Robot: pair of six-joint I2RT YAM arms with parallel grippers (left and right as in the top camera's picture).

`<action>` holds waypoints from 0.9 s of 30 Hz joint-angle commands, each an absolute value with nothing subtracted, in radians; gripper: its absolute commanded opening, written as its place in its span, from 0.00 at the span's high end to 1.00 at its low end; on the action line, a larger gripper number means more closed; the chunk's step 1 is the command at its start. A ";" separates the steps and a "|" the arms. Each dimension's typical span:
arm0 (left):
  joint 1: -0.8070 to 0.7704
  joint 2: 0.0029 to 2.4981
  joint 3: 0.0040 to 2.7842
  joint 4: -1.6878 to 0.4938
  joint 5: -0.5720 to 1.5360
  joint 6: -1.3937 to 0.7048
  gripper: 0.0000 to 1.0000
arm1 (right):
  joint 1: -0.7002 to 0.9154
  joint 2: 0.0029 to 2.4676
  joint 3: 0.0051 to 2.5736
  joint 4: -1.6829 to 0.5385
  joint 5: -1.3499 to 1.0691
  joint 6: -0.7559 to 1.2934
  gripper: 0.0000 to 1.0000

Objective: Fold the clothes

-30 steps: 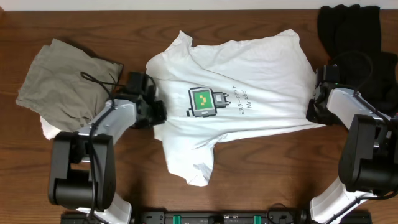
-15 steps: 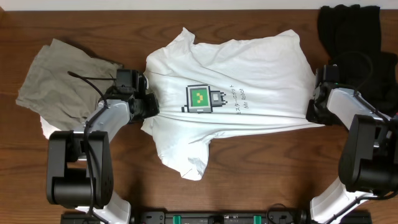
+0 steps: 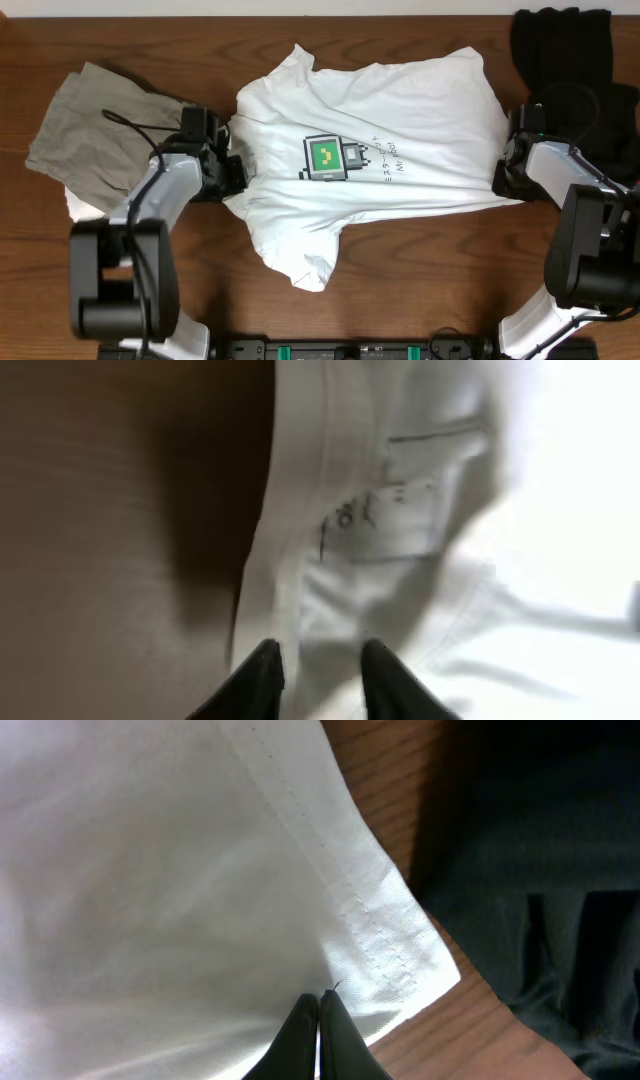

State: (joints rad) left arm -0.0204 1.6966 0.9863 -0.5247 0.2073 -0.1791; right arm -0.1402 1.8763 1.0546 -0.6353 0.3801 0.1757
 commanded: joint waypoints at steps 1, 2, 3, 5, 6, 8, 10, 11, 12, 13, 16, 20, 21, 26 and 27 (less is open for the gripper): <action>-0.015 1.541 1.015 -0.545 0.197 -0.165 0.69 | -0.149 1.926 1.016 -0.644 0.257 0.190 0.96; -0.015 1.499 1.015 -0.556 0.197 -0.165 0.69 | -0.149 1.926 1.016 -0.644 0.257 0.190 0.96; -0.015 1.462 1.015 -0.569 0.197 -0.168 0.69 | -0.149 1.926 1.016 -0.644 0.257 0.190 0.96; -0.017 1.402 1.014 -0.600 0.197 -0.185 0.69 | -0.149 1.926 1.016 -0.644 0.257 0.191 0.96; -0.019 1.380 1.014 -0.623 0.197 -0.185 0.69 | -0.149 1.926 1.016 -0.644 0.257 0.190 0.96; -0.024 1.364 1.014 -0.672 0.197 -0.184 0.69 | -0.149 1.926 1.016 -0.643 0.257 0.190 0.96; -0.024 1.372 1.003 -0.704 0.197 -0.189 0.69 | -0.149 1.926 1.016 -0.643 0.257 0.191 0.96; -0.024 1.378 0.988 -0.707 0.197 -0.189 0.69 | -0.149 1.926 1.016 -0.643 0.257 0.191 0.96; -0.024 1.388 0.970 -0.703 0.197 -0.197 0.69 | -0.149 1.926 1.016 -0.643 0.257 0.190 0.96; -0.023 1.401 0.955 -0.699 0.197 -0.206 0.68 | -0.149 1.926 1.016 -0.643 0.257 0.190 0.96; -0.024 1.465 0.918 -0.693 0.197 -0.277 0.68 | -0.149 1.926 1.016 -0.644 0.254 0.190 0.96; -0.024 1.565 0.898 -0.676 0.197 -0.324 0.68 | -0.149 1.926 1.016 -0.644 0.253 0.190 0.96; -0.024 1.591 0.898 -0.670 0.197 -0.324 0.68 | -0.149 1.926 1.016 -0.645 0.253 0.190 0.96; -0.024 1.691 0.898 -0.614 0.197 -0.324 0.68 | -0.149 1.926 1.016 -0.646 0.254 0.190 0.96; -0.024 1.707 0.898 -0.599 0.197 -0.324 0.68 | -0.150 1.926 1.016 -0.646 0.254 0.190 0.96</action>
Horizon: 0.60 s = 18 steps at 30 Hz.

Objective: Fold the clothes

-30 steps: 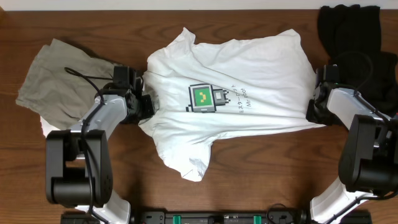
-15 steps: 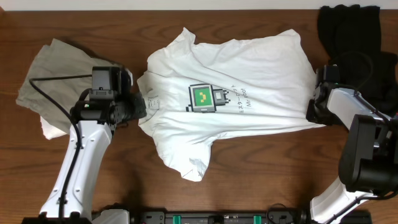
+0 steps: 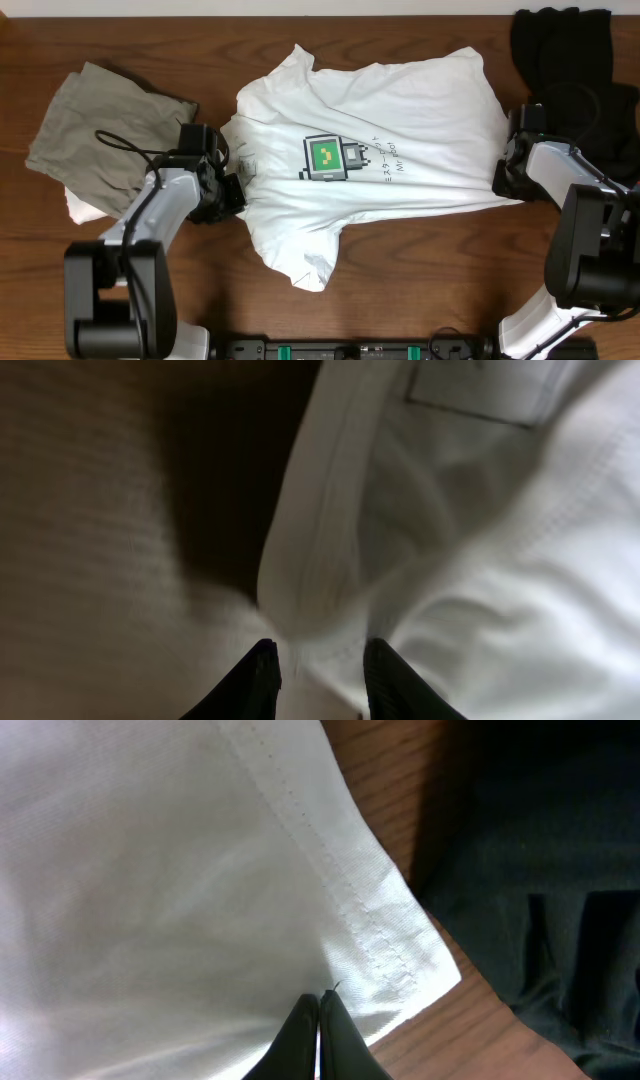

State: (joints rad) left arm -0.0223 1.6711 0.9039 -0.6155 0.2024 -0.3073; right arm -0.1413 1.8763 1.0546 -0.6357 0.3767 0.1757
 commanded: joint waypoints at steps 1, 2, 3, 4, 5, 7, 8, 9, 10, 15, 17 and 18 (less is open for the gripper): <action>-0.024 1.719 0.898 -0.585 0.197 -0.324 0.68 | -0.149 1.926 1.016 -0.646 0.254 0.190 0.96; -0.024 1.731 0.898 -0.568 0.197 -0.324 0.69 | -0.149 1.926 1.016 -0.646 0.254 0.190 0.96; -0.024 1.738 0.898 -0.556 0.197 -0.324 0.68 | -0.149 1.926 1.016 -0.646 0.254 0.190 0.96; -0.024 1.742 0.898 -0.545 0.197 -0.324 0.69 | -0.149 1.926 1.016 -0.646 0.254 0.190 0.96; -0.024 1.743 0.898 -0.536 0.197 -0.324 0.73 | -0.149 1.926 1.016 -0.646 0.254 0.190 0.96; -0.023 1.743 0.899 -0.531 0.197 -0.324 0.82 | -0.149 1.926 1.016 -0.646 0.254 0.190 0.96; -0.023 1.743 0.899 -0.529 0.196 -0.323 0.90 | -0.149 1.926 1.016 -0.646 0.254 0.190 0.96; -0.023 1.743 0.899 -0.529 0.190 -0.323 0.92 | -0.149 1.926 1.016 -0.646 0.254 0.190 0.96; -0.021 1.742 0.899 -0.529 0.176 -0.321 0.94 | -0.149 1.926 1.016 -0.647 0.254 0.190 0.96; 0.017 1.724 0.908 -0.533 0.092 -0.319 0.94 | -0.149 1.926 1.016 -0.648 0.254 0.190 0.96; 0.040 1.716 0.912 -0.532 0.066 -0.319 0.94 | -0.149 1.926 1.016 -0.648 0.254 0.190 0.96; 0.054 1.714 0.915 -0.532 0.054 -0.319 0.94 | -0.149 1.926 1.016 -0.648 0.254 0.190 0.96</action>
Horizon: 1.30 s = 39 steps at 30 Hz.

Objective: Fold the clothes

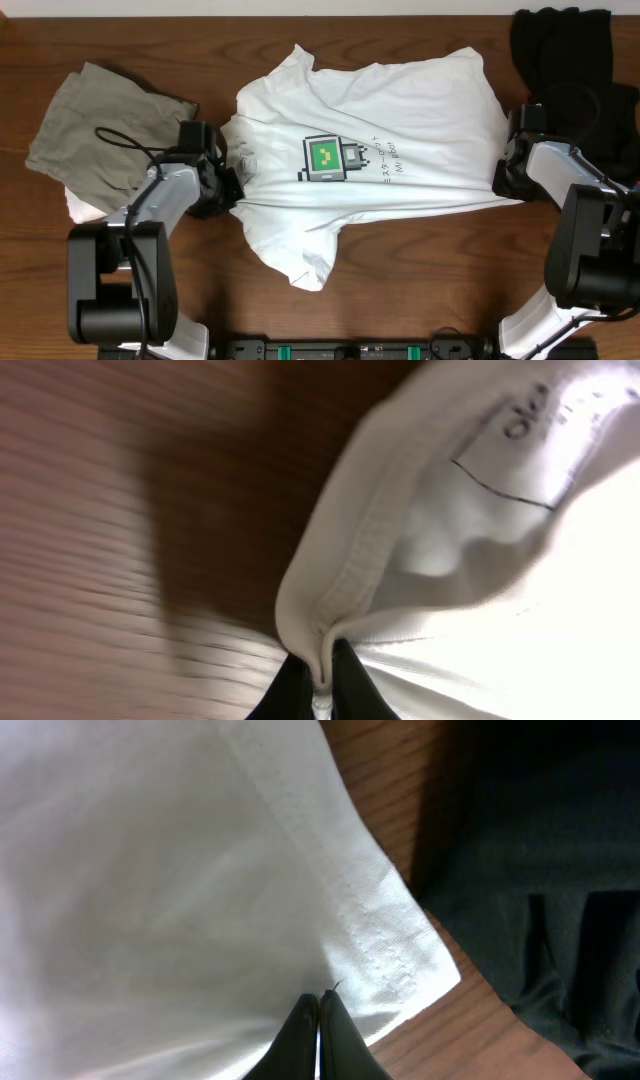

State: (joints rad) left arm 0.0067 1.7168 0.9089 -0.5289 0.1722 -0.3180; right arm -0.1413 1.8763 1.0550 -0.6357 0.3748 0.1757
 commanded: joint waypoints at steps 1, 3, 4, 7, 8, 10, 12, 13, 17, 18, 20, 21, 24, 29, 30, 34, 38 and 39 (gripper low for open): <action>0.066 1.712 0.917 -0.530 0.046 -0.319 0.94 | -0.149 1.926 1.016 -0.648 0.254 0.190 0.96; 0.091 1.711 0.917 -0.514 0.044 -0.319 0.94 | -0.149 1.926 1.016 -0.648 0.254 0.190 0.96; 0.102 1.711 0.917 -0.508 0.044 -0.320 0.94 | -0.149 1.926 1.016 -0.648 0.254 0.190 0.96; 0.114 1.711 0.917 -0.494 0.044 -0.319 0.93 | -0.149 1.926 1.016 -0.648 0.253 0.190 0.96; 0.114 1.711 0.917 -0.491 0.044 -0.314 0.93 | -0.149 1.926 1.016 -0.648 0.253 0.190 0.96; 0.114 1.711 0.917 -0.484 0.044 -0.312 0.89 | -0.149 1.926 1.016 -0.647 0.253 0.190 0.96; 0.114 1.711 0.917 -0.477 0.049 -0.312 0.83 | -0.149 1.926 1.016 -0.648 0.253 0.190 0.96; 0.114 1.711 0.917 -0.476 0.062 -0.311 0.76 | -0.149 1.926 1.016 -0.648 0.253 0.190 0.96; 0.113 1.697 0.923 -0.503 0.146 -0.311 0.70 | -0.149 1.926 1.016 -0.651 0.253 0.190 0.96; 0.114 1.684 0.925 -0.515 0.167 -0.312 0.69 | -0.149 1.926 1.016 -0.651 0.254 0.190 0.96; 0.113 1.649 0.928 -0.542 0.188 -0.311 0.69 | -0.149 1.926 1.016 -0.651 0.254 0.190 0.96; 0.114 1.626 0.928 -0.554 0.195 -0.310 0.69 | -0.149 1.926 1.016 -0.651 0.253 0.190 0.96; 0.112 1.526 0.928 -0.609 0.202 -0.308 0.68 | -0.149 1.926 1.016 -0.650 0.253 0.190 0.96; 0.112 1.340 0.928 -0.682 0.202 -0.290 0.66 | -0.149 1.926 1.016 -0.650 0.253 0.191 0.96; 0.110 1.313 0.928 -0.695 0.204 -0.290 0.65 | -0.149 1.926 1.016 -0.650 0.253 0.190 0.96; 0.078 1.251 0.925 -0.759 0.271 -0.290 0.64 | -0.149 1.926 1.016 -0.647 0.250 0.190 0.96; 0.006 1.268 0.894 -0.804 0.288 -0.290 0.56 | -0.149 1.926 1.016 -0.643 0.228 0.191 0.96; -0.012 1.275 0.881 -0.805 0.288 -0.290 0.56 | -0.149 1.926 1.016 -0.644 0.228 0.191 0.96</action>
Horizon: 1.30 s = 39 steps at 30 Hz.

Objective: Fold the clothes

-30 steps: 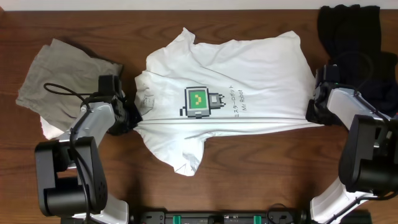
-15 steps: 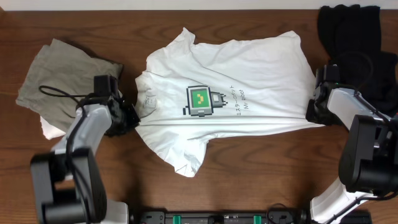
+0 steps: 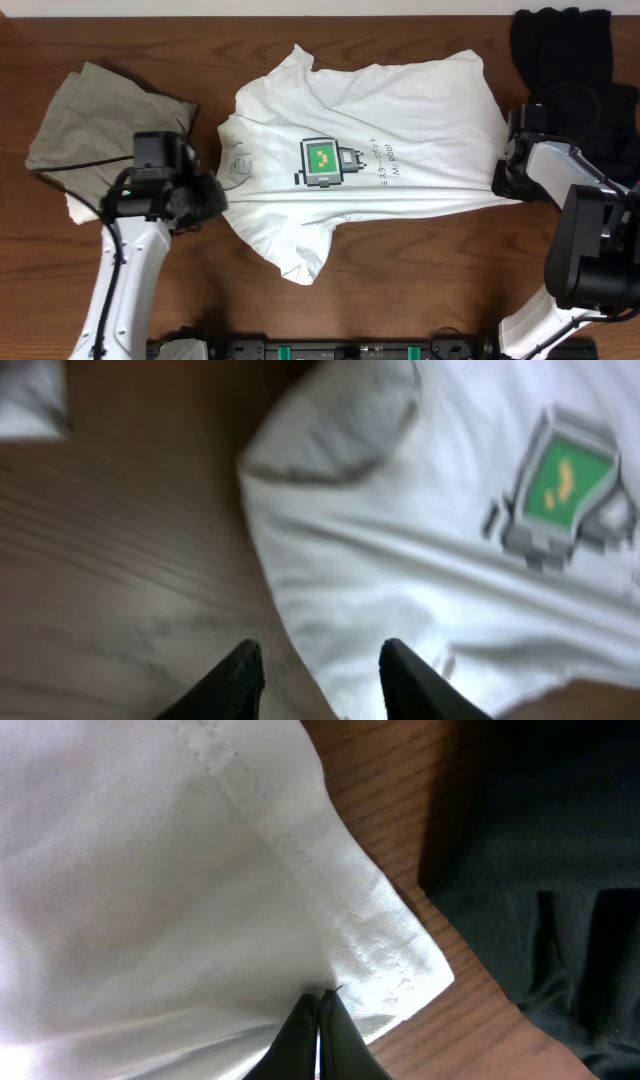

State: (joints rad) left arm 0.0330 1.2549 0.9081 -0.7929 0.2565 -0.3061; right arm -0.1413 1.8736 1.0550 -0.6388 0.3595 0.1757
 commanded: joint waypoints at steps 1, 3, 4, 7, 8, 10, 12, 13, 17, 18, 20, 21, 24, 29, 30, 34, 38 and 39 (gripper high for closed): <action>-0.034 1.286 0.864 -0.805 0.287 -0.290 0.56 | -0.149 1.926 1.016 -0.644 0.228 0.191 0.96; -0.070 1.304 0.832 -0.805 0.287 -0.299 0.56 | -0.149 1.926 1.016 -0.646 0.228 0.190 0.96; -0.083 1.312 0.815 -0.805 0.288 -0.317 0.56 | -0.149 1.926 1.016 -0.646 0.228 0.190 0.96; -0.108 1.329 0.761 -0.806 0.289 -0.398 0.56 | -0.149 1.926 1.016 -0.646 0.228 0.190 0.96; -0.112 1.332 0.741 -0.806 0.289 -0.430 0.56 | -0.149 1.926 1.016 -0.646 0.228 0.190 0.96; -0.120 1.334 0.707 -0.795 0.321 -0.451 0.56 | -0.149 1.926 1.016 -0.644 0.228 0.190 0.96; -0.126 1.334 0.675 -0.768 0.360 -0.451 0.56 | -0.149 1.926 1.016 -0.643 0.228 0.190 0.96; -0.127 1.334 0.662 -0.755 0.368 -0.454 0.56 | -0.149 1.926 1.016 -0.643 0.228 0.191 0.96; -0.131 1.335 0.617 -0.673 0.375 -0.459 0.55 | -0.149 1.926 1.016 -0.643 0.228 0.190 0.96; -0.131 1.335 0.607 -0.654 0.374 -0.464 0.55 | -0.149 1.926 1.016 -0.644 0.228 0.191 0.96; -0.131 1.335 0.586 -0.618 0.374 -0.480 0.55 | -0.149 1.926 1.016 -0.646 0.228 0.190 0.96; -0.131 1.336 0.574 -0.598 0.374 -0.493 0.54 | -0.149 1.926 1.016 -0.647 0.228 0.190 0.96; -0.131 1.346 0.552 -0.563 0.374 -0.515 0.54 | -0.149 1.926 1.016 -0.647 0.228 0.190 0.96; -0.131 1.372 0.540 -0.505 0.375 -0.537 0.52 | -0.149 1.926 1.016 -0.647 0.227 0.191 0.96; -0.131 1.376 0.540 -0.498 0.375 -0.537 0.53 | -0.149 1.926 1.016 -0.647 0.228 0.190 0.96; -0.131 1.386 0.540 -0.480 0.384 -0.537 0.66 | -0.149 1.926 1.016 -0.647 0.228 0.190 0.96; -0.131 1.386 0.540 -0.460 0.413 -0.537 0.77 | -0.149 1.926 1.016 -0.647 0.227 0.191 0.96; -0.131 1.386 0.540 -0.454 0.422 -0.537 0.80 | -0.149 1.926 1.016 -0.647 0.227 0.191 0.96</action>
State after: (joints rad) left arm -0.1265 1.3796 0.5461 -0.4622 0.3943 -0.5331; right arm -0.1429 1.8725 1.0550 -0.6392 0.3553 0.1757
